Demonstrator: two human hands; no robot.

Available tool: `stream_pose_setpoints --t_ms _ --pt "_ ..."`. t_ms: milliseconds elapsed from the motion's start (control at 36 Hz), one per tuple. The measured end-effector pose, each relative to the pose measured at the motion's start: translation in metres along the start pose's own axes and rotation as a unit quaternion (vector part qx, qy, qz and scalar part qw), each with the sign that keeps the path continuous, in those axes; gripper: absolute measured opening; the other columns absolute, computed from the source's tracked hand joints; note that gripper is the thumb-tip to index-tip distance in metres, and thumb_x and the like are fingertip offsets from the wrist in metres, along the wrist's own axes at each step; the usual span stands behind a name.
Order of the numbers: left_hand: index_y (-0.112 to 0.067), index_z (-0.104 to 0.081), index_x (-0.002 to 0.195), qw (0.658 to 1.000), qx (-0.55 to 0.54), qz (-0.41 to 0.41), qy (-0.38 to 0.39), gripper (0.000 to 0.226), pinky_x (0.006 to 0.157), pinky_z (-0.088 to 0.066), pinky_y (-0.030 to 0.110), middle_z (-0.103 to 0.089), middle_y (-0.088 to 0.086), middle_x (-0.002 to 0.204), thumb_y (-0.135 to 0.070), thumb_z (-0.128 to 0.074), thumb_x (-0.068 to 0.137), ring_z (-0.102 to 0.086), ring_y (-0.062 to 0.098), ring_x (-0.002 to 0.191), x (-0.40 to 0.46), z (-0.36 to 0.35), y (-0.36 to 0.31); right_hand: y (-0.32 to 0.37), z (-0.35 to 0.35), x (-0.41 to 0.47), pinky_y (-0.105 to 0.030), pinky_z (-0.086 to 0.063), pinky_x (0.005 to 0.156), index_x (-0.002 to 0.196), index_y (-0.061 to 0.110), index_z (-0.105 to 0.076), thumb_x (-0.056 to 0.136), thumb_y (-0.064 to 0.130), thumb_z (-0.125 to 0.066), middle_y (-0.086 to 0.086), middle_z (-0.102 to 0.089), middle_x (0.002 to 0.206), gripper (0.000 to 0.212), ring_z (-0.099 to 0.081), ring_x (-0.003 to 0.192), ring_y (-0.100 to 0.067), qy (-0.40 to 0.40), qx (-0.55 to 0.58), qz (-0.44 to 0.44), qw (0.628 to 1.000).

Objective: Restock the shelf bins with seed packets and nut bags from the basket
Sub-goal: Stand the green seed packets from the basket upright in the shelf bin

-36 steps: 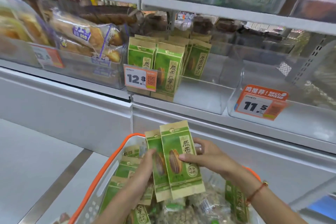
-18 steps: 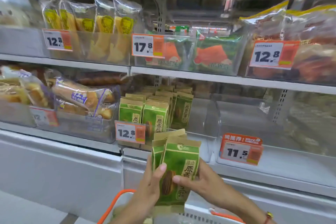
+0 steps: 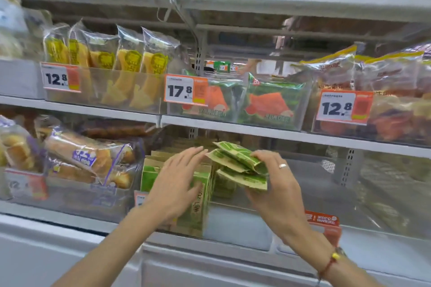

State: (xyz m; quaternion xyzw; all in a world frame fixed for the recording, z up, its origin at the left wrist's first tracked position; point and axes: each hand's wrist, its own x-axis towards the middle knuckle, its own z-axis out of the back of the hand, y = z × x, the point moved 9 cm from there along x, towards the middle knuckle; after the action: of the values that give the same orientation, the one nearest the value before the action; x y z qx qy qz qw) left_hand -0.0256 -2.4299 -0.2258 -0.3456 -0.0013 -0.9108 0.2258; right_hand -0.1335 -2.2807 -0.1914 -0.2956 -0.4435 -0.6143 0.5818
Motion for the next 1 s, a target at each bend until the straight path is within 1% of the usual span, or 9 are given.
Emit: stream_pose_setpoints --t_ms 139,333,417,528,639,750,833,917,1000 --pt "-0.022 0.000 0.152 0.983 0.135 0.019 0.123 0.083 0.118 0.004 0.035 -0.004 -0.003 0.160 -0.056 -0.044 0.090 -0.002 0.012 0.146 0.014 -0.040 0.018 -0.039 -0.045 0.006 -0.036 -0.051 0.077 0.111 0.033 -0.049 0.070 0.026 -0.080 0.011 -0.059 0.109 0.052 -0.058 0.100 -0.014 0.052 0.029 -0.131 0.990" --pt "-0.029 -0.020 0.147 0.991 0.117 -0.008 0.059 0.076 0.116 -0.007 0.030 -0.029 -0.010 0.149 -0.064 -0.045 0.085 -0.023 0.011 0.138 0.015 -0.037 0.026 -0.122 -0.114 0.000 -0.048 -0.053 0.088 0.105 0.018 -0.052 0.064 0.023 -0.087 -0.004 -0.066 0.109 0.054 -0.063 0.103 -0.024 0.102 0.102 -0.406 0.902" --pt "-0.030 -0.021 0.147 0.994 0.103 -0.015 0.038 0.074 0.116 -0.006 0.028 -0.030 -0.012 0.148 -0.065 -0.044 0.086 -0.024 0.010 0.137 0.013 -0.035 0.027 -0.147 -0.142 -0.002 -0.043 -0.053 0.091 0.102 0.011 -0.059 0.068 0.017 -0.085 -0.006 -0.067 0.106 0.043 -0.063 0.104 -0.025 0.123 0.136 -0.478 0.859" --pt "-0.031 -0.021 0.147 0.995 0.089 -0.025 0.029 0.074 0.115 -0.005 0.026 -0.030 -0.012 0.148 -0.065 -0.045 0.086 -0.023 0.009 0.137 0.012 -0.035 0.028 -0.166 -0.167 0.004 -0.037 -0.045 0.101 0.114 0.008 -0.057 0.076 0.014 -0.078 -0.009 -0.062 0.120 0.045 -0.056 0.117 -0.026 0.190 0.151 -0.506 0.828" --pt "-0.032 -0.018 0.147 0.996 0.078 -0.031 0.042 0.074 0.115 -0.004 0.025 -0.027 -0.014 0.149 -0.065 -0.044 0.086 -0.020 0.008 0.137 0.012 -0.034 0.029 -0.177 -0.195 -0.001 -0.039 -0.049 0.097 0.124 0.008 -0.055 0.078 0.026 -0.076 -0.009 -0.059 0.123 0.053 -0.055 0.117 -0.028 0.345 -0.006 -0.454 0.821" --pt "-0.031 -0.021 0.147 0.996 0.065 -0.039 0.039 0.074 0.114 -0.005 0.025 -0.031 -0.013 0.147 -0.064 -0.047 0.086 -0.024 0.009 0.136 0.011 -0.033 0.029 -0.178 -0.209 -0.003 -0.041 -0.042 0.104 0.137 0.010 -0.046 0.082 0.035 -0.071 -0.011 -0.051 0.137 0.066 -0.049 0.125 -0.030 0.427 -0.092 -0.408 0.802" --pt "-0.027 -0.035 0.142 0.996 0.077 -0.033 0.037 0.073 0.110 -0.008 0.027 -0.045 -0.008 0.139 -0.066 -0.045 0.081 -0.037 0.014 0.129 0.009 -0.036 0.029 -0.177 -0.207 -0.001 -0.041 -0.040 0.107 0.142 0.008 -0.038 0.080 0.032 -0.073 -0.012 -0.046 0.140 0.074 -0.044 0.129 -0.030 0.428 -0.101 -0.431 0.788" --pt "-0.026 -0.040 0.139 0.995 0.089 -0.027 0.047 0.073 0.108 -0.010 0.029 -0.049 -0.008 0.134 -0.066 -0.041 0.078 -0.041 0.015 0.125 0.008 -0.040 0.031 -0.179 -0.211 0.001 -0.035 -0.041 0.105 0.121 0.006 -0.052 0.083 0.021 -0.071 -0.013 -0.049 0.127 0.045 -0.048 0.119 -0.025 0.406 -0.093 -0.449 0.790" --pt "-0.025 -0.044 0.136 0.995 0.088 -0.030 0.040 0.072 0.107 -0.015 0.027 -0.052 -0.008 0.130 -0.067 -0.037 0.078 -0.044 0.014 0.121 0.006 -0.038 0.034 -0.189 -0.207 0.008 -0.039 -0.047 0.099 0.126 0.005 -0.044 0.078 0.011 -0.075 -0.016 -0.050 0.132 0.057 -0.052 0.121 -0.032 0.333 -0.081 -0.466 0.816"
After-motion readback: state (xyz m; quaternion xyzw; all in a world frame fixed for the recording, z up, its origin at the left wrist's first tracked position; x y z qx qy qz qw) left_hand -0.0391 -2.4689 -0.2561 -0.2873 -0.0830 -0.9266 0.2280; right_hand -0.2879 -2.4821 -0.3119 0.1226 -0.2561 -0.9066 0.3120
